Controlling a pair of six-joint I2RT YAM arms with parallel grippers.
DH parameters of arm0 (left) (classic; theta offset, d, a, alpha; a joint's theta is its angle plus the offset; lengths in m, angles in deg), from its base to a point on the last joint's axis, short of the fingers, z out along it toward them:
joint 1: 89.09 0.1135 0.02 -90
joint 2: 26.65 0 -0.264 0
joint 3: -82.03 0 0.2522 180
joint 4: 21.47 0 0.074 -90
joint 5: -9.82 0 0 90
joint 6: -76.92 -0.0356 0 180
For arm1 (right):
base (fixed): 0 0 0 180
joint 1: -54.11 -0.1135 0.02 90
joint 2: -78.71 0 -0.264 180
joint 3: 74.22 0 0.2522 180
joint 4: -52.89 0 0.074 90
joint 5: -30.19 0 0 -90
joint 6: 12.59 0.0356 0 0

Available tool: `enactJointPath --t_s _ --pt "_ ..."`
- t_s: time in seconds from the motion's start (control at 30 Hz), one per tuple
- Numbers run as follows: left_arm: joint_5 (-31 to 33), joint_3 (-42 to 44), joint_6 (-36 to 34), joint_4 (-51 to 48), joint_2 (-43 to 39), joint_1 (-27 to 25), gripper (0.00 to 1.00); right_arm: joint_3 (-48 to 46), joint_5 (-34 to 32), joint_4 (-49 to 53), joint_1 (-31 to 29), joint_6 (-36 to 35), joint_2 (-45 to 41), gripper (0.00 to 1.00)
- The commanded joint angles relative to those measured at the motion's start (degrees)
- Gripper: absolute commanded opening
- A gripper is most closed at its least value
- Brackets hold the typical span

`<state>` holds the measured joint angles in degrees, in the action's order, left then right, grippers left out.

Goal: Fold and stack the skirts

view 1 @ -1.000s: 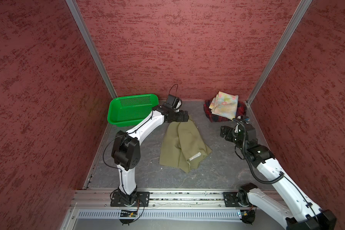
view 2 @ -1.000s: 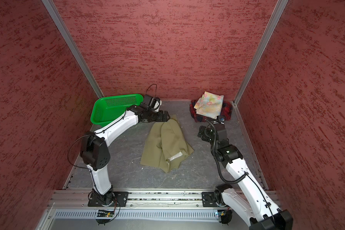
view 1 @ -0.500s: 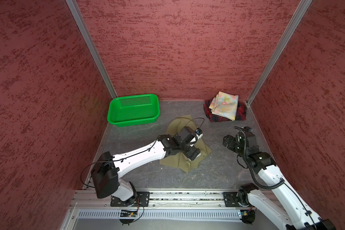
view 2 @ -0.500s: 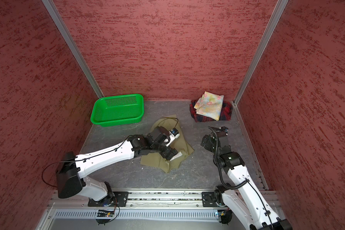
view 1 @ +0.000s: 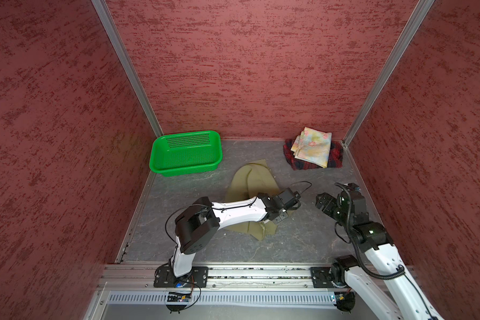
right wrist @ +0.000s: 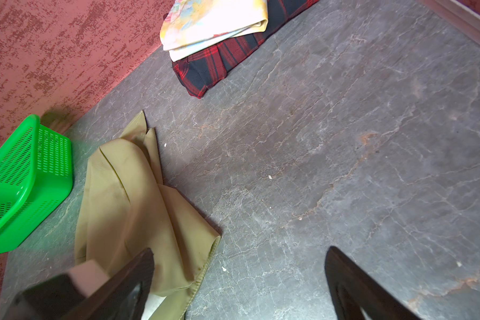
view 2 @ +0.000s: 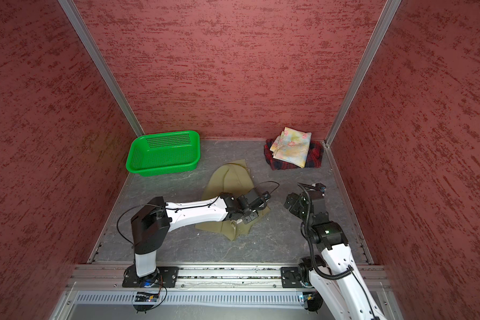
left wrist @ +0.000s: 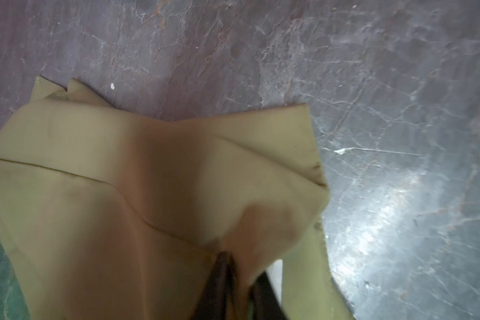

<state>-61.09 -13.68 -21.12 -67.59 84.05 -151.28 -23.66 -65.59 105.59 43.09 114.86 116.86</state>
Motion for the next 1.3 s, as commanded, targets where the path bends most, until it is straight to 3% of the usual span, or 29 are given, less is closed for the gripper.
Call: enactJointPath --t_s 0.0,0.27,0.5,0.83,1.1,1.27 --pt "4.7 -4.9 -1.7 4.0 -1.3 1.4 0.0 0.7 0.0 -1.1 0.3 -0.5 0.3 0.97" --pt "5.2 -16.1 2.9 -0.1 -7.8 6.4 0.0 -3.4 10.4 -15.1 -0.7 -3.3 2.3 0.97" --pt "7.3 -22.1 6.4 -3.2 -12.3 10.8 0.0 -8.1 14.4 -28.5 -4.2 -3.3 1.7 0.97" --pt "9.7 -23.2 8.7 -2.3 -14.7 13.5 0.0 -10.9 15.7 -38.5 -12.8 -2.1 2.2 0.92" --pt "10.0 -25.5 10.5 -3.7 -14.4 15.5 0.0 -14.5 18.3 -45.4 -20.6 -8.6 2.1 0.81" --pt "8.8 -27.5 12.1 -5.0 -14.0 16.7 0.0 -20.9 15.0 -53.2 -24.3 -13.0 0.3 0.77"
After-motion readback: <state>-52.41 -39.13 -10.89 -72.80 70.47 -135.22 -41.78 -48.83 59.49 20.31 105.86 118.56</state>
